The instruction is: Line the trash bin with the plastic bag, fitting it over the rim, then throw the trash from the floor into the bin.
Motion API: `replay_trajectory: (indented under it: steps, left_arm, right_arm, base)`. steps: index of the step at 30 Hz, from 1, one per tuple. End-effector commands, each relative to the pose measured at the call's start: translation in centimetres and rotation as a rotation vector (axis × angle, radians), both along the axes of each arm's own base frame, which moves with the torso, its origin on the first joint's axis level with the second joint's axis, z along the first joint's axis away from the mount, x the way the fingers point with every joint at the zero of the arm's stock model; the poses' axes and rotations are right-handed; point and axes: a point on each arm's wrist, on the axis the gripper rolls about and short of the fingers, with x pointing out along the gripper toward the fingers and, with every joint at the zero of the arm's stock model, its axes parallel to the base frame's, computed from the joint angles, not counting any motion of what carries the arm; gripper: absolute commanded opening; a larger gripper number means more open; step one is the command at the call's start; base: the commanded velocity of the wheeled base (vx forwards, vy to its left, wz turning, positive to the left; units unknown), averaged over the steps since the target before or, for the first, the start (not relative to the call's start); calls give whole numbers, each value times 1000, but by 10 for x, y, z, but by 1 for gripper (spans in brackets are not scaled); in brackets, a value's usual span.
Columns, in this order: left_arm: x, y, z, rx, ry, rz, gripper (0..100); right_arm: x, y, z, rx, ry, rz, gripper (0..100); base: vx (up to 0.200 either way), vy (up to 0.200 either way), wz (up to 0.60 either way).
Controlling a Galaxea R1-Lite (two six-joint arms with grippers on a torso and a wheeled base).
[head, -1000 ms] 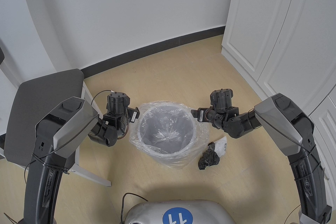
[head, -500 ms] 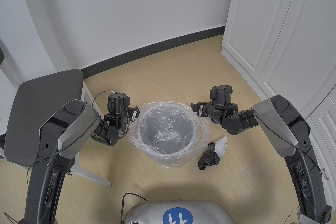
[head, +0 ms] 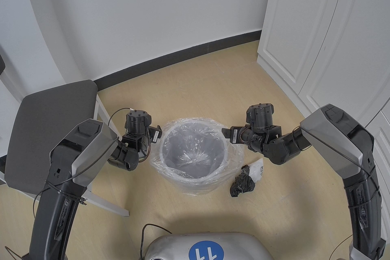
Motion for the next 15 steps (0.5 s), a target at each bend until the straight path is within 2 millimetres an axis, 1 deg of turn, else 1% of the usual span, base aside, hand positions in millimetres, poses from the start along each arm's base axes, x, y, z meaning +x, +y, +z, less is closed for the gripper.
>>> replay_trajectory:
  steps: [1, 5, 10, 11, 12, 13, 15]
  left_arm:
    - [0, 1, -2, -1, 0, 2, 100]
    - [0, 1, -2, -2, -2, 2, 100]
    - [0, 1, -2, -2, -2, 2, 100]
    - [0, 1, -2, -2, -2, 2, 100]
    - [0, 1, -2, -2, -2, 2, 100]
    - [0, 1, -2, -2, -3, 4, 100]
    - [0, 1, -1, -2, -4, 2, 100]
  right_arm:
    - [-29, 4, 8, -11, 12, 38, 100]
    - [-32, 4, -2, -24, 36, 41, 100]
    - [-24, -1, -16, -34, 51, 25, 100]
    - [-18, -4, -20, -36, 49, 16, 100]
    - [-18, -4, -20, -36, 49, 16, 100]
    - [-9, -11, -25, -41, 43, -2, 100]
    - [-2, -15, -26, -39, 35, -15, 100]
  base:
    - [0, 0, 0]
    - [0, 0, 0]
    - [0, 0, 0]
    - [0, 0, 0]
    - [0, 0, 0]
    - [0, 0, 0]
    - [0, 0, 0]
